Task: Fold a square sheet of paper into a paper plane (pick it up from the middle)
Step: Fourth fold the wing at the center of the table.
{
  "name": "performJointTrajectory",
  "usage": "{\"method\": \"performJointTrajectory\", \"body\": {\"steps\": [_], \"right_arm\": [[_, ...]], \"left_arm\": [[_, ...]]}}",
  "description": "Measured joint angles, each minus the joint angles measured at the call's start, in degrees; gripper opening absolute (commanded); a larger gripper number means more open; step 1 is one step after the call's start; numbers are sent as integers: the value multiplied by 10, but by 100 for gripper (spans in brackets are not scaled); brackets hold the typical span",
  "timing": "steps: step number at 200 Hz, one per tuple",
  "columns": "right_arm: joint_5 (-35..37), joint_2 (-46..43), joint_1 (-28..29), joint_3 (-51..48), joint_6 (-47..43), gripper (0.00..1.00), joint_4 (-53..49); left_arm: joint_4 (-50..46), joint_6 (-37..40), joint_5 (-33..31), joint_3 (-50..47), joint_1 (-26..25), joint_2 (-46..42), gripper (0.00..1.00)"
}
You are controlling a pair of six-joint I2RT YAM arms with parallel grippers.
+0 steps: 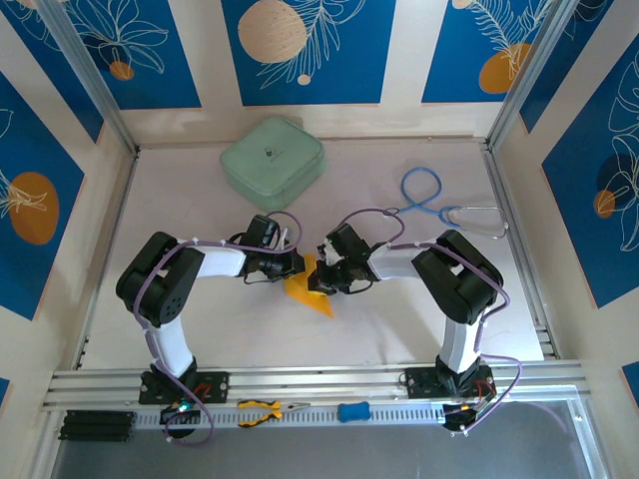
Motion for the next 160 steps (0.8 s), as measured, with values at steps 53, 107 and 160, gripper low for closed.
{"method": "performJointTrajectory", "body": {"steps": [53, 107, 160], "right_arm": [[2, -37, 1, -25, -6, 7, -20], [2, -22, 7, 14, -9, 8, -28], [-9, -31, 8, -60, -2, 8, 41]], "left_arm": [[3, 0, 4, -1, 2, 1, 0], [5, 0, 7, -2, 3, 2, 0], [4, 0, 9, -2, 4, 2, 0]]}}
